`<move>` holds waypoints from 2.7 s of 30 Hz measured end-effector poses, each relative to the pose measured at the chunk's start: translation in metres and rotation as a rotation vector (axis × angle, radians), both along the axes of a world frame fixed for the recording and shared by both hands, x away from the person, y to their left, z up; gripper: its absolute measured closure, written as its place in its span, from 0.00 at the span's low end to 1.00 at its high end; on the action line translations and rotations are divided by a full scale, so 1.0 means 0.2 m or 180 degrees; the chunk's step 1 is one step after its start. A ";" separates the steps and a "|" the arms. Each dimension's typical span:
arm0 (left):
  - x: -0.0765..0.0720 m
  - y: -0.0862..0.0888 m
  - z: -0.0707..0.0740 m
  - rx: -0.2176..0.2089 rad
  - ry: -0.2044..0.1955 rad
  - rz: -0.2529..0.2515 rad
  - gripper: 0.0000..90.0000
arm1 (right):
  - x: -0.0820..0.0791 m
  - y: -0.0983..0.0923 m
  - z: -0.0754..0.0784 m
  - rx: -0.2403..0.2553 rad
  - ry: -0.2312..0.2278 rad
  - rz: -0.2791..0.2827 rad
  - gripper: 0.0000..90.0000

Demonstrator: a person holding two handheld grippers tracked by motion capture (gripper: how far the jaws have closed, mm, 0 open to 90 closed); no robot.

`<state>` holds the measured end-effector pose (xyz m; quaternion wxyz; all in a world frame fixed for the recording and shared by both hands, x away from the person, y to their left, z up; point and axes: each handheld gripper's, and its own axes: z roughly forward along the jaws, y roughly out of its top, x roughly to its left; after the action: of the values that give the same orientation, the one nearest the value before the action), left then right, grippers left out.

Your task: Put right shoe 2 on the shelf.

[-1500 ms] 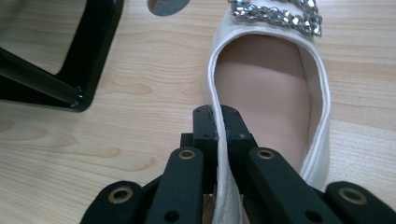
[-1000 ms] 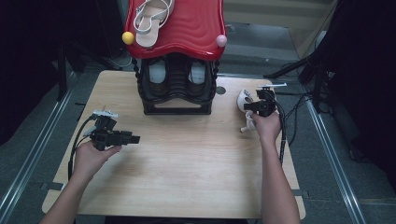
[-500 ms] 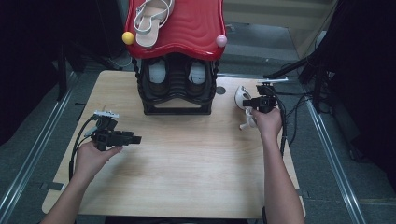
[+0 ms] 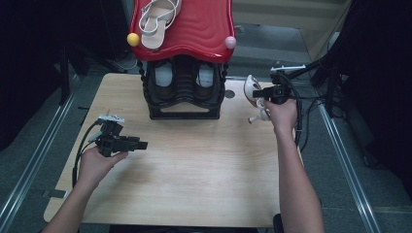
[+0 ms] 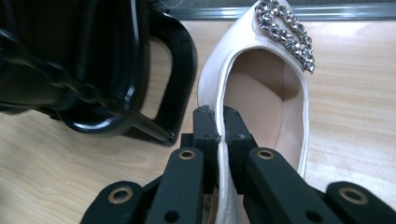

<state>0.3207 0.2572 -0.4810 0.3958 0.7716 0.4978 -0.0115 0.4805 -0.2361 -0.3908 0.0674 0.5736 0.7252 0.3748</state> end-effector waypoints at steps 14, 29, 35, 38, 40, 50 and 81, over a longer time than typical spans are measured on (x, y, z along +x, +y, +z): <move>0.00 -0.02 0.00 0.0027 -0.0001 -0.0046 0.51 | 0.03 0.05 0.29 0.0099 -0.0163 0.0093 0.98; 0.00 -0.04 0.00 0.0028 0.0000 -0.0070 0.51 | 0.03 0.12 0.67 0.0265 -0.0454 0.0172 0.98; 0.00 -0.05 0.00 0.0035 0.0001 -0.0110 0.51 | 0.02 0.16 0.84 0.0293 -0.0586 0.0204 0.98; 0.00 -0.05 0.00 0.0033 0.0014 -0.0108 0.51 | 0.02 0.18 0.94 0.0247 -0.0671 0.0198 0.98; 0.00 -0.06 0.00 0.0036 0.0005 -0.0114 0.51 | 0.02 0.20 1.00 0.0239 -0.0702 0.0197 0.98; -0.01 -0.06 0.00 0.0041 0.0004 -0.0146 0.51 | 0.02 0.33 1.25 0.0120 -0.0898 0.0243 0.98; -0.01 -0.05 0.00 0.0009 -0.0013 -0.0167 0.51 | 0.13 0.91 1.20 -0.0070 -0.1010 0.0648 0.98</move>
<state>0.3183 0.2471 -0.4802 0.3953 0.7849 0.4767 -0.0196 0.5072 -0.0534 -0.1511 0.1489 0.4302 0.7638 0.4575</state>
